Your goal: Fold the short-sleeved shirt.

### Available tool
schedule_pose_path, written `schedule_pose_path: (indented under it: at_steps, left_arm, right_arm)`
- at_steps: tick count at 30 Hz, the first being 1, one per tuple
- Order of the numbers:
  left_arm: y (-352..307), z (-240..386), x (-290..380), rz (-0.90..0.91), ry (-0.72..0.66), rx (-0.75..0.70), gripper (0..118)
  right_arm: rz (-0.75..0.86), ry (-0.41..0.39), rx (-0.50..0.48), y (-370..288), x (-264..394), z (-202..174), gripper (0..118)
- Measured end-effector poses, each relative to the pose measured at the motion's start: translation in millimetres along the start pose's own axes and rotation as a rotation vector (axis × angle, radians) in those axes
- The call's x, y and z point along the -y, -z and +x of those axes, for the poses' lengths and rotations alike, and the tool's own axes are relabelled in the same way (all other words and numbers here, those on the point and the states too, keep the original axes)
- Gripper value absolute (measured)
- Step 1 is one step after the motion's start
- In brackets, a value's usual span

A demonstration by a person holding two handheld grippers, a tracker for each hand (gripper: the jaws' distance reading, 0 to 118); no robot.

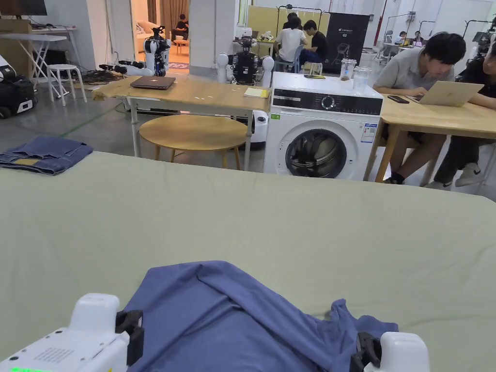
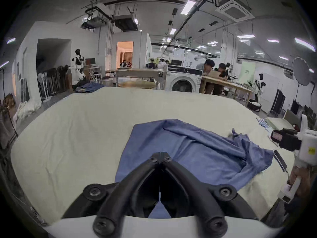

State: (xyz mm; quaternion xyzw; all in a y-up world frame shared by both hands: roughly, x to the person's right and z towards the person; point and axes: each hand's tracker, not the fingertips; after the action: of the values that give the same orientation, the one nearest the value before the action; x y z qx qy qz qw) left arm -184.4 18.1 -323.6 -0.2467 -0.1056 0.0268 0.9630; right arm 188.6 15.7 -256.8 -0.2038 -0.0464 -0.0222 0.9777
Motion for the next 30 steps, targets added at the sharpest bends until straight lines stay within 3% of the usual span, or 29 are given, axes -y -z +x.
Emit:
schedule_pose_path:
  at_steps: [10, 12, 15, 21, 23, 25, 26, 28, 29, 30]
  left_arm:
    - [174, -54, -97, -0.281, -0.014, 0.048, 0]
    - [211, -58, -109, -0.367, 0.000, 0.046, 20]
    - [254, -63, -112, -0.473, -0.038, 0.046, 72]
    - [305, -68, -85, -0.617, -0.119, 0.021, 72]
    - [303, -57, -80, -0.579, -0.013, -0.012, 73]
    - [296, -45, -81, -0.560, 0.042, -0.044, 72]
    - [291, -41, -80, -0.552, 0.059, -0.029, 63]
    - [284, -35, -80, -0.549, 0.057, 0.023, 9]
    - [280, -32, -79, -0.555, 0.064, 0.038, 2]
    - [275, -31, -78, -0.537, 0.078, 0.005, 2]
  right_arm:
    - [-0.116, 0.027, 0.003, 33, 7, 12, 0]
    - [-0.135, 0.039, 0.014, 38, 7, 18, 0]
    - [-0.157, 0.058, 0.031, 43, 7, 28, 0]
    - [-0.186, 0.077, 0.069, 49, 0, 52, 0]
    - [-0.201, 0.079, 0.084, 52, -4, 62, 0]
    - [-0.220, 0.092, 0.097, 59, -9, 72, 0]
    - [-0.242, 0.102, 0.104, 65, -12, 79, 0]
    - [-0.278, 0.117, 0.102, 78, -19, 91, 0]
    - [-0.304, 0.131, 0.095, 87, -24, 98, 0]
    - [-0.324, 0.153, 0.088, 97, -28, 105, 0]
